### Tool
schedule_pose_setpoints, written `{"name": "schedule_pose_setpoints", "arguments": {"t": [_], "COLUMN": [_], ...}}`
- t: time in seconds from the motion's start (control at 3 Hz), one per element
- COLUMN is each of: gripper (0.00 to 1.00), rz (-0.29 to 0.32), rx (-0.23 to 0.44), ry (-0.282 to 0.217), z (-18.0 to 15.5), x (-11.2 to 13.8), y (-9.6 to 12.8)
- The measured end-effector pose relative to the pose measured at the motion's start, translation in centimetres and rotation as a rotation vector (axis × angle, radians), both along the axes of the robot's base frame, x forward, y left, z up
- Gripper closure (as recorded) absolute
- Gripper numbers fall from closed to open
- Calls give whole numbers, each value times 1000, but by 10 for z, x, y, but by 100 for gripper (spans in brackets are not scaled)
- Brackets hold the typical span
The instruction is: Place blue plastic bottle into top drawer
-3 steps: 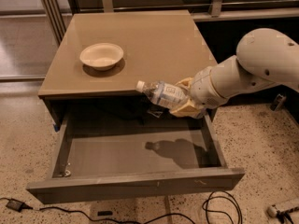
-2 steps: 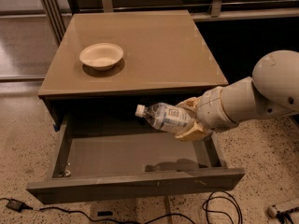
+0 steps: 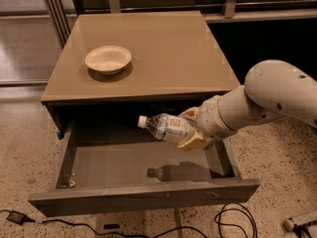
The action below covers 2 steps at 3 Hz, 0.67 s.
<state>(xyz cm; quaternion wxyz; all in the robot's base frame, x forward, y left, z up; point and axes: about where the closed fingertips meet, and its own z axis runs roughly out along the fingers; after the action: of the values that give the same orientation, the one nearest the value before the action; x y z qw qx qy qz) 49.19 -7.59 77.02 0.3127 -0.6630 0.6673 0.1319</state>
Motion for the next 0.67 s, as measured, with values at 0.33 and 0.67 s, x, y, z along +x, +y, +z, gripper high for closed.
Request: {"name": "schedule_pose_setpoints", "arguments": {"t": [0.33, 0.67], "gripper": [100, 100], "rz": [-14, -34], "rx": [-24, -33], "ry": [60, 77], "z": [-48, -73], "x": [26, 41], "y": [7, 7]}}
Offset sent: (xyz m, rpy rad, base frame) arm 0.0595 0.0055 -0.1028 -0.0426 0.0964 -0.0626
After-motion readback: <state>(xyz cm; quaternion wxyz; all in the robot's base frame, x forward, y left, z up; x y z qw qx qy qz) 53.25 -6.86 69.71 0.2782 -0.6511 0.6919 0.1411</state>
